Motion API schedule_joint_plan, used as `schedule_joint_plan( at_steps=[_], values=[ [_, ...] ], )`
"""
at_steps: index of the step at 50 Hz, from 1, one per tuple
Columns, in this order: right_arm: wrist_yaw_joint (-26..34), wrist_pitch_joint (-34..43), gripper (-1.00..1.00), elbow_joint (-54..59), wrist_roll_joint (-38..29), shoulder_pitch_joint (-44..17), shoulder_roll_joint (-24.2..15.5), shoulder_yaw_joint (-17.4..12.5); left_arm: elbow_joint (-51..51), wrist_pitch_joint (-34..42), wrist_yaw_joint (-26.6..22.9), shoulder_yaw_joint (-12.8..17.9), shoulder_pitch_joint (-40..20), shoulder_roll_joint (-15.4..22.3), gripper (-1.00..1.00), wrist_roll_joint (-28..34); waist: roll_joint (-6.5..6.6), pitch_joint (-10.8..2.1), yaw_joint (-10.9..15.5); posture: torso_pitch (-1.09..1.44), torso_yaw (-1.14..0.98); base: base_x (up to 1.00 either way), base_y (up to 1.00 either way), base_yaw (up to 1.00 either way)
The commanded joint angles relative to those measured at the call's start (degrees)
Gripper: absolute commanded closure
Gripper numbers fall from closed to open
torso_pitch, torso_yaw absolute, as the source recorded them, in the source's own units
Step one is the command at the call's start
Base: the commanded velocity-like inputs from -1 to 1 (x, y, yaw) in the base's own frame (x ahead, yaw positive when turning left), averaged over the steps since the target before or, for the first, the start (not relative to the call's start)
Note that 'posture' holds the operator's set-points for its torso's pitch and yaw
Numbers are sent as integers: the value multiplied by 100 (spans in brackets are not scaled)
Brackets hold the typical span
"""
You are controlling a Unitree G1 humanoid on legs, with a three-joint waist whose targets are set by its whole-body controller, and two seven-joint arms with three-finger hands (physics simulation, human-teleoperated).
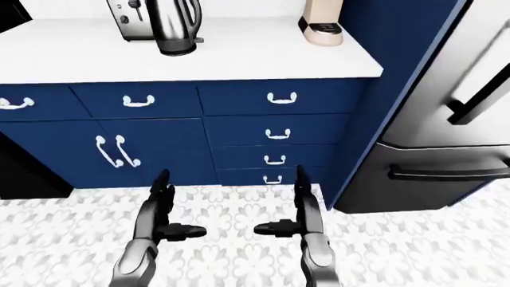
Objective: Close the lid of the electric kettle.
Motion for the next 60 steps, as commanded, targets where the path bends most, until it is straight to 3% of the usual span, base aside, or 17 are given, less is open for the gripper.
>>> schedule_joint_plan(
  at_steps=[1,3,4,5,7,8,23,32,41,45,57,60],
  values=[
    [-29,-272,-100,-532,-35,-155,-27,6,-526,-357,-8,-21,-170,28,-100,35,-45,-5,-12,0,0,0,0,0],
    [-42,-255,-100,-519,-64,-168,-33,0,-535,-351,-13,-17,-163,24,-100,42,-6,-352,41,0,0,0,0,0],
    [-41,-241,-100,-534,-63,-161,-31,-2,-505,-369,-16,-15,-170,24,-100,46,-7,-298,42,0,0,0,0,0],
    [-41,-273,-100,-488,-68,-170,-34,-9,-497,-371,-15,-13,-172,22,-100,48,-40,-95,34,0,0,0,0,0],
    [-33,-275,-100,-468,-64,-166,-25,-4,-514,-361,-18,-13,-163,22,-100,55,-46,-397,40,0,0,0,0,0],
    [-33,-310,-100,-386,-51,-202,-24,-15,-459,-396,-20,-7,-181,22,-100,54,-46,-428,42,0,0,0,0,0],
    [-28,-316,-100,-377,-101,-199,-47,-20,-386,-425,-37,-4,-209,25,-100,57,-24,-518,44,0,0,0,0,0],
    [9,-221,-100,-513,-51,-194,-89,-106,-526,-341,-44,11,-182,34,-100,45,-23,-505,40,0,0,0,0,0],
    [65,342,-100,-1326,184,-162,-238,-530,-1826,618,-57,299,-182,127,-100,-222,-32,-465,45,0,0,0,0,0],
    [110,662,-100,-1747,298,-162,-320,-749,-2356,1114,-30,685,-333,265,-100,-514,-29,-455,42,0,0,0,0,0],
    [297,2151,-100,-3524,858,-235,-716,-1875,-4164,3149,466,2724,-840,1254,-100,-2256,21,-400,31,0,0,0,0,0],
    [347,2631,-100,-4032,1009,-318,-880,-2235,-4675,3776,815,3243,-1062,1604,-100,-2907,32,-376,33,0,0,0,0,0]
  ],
)
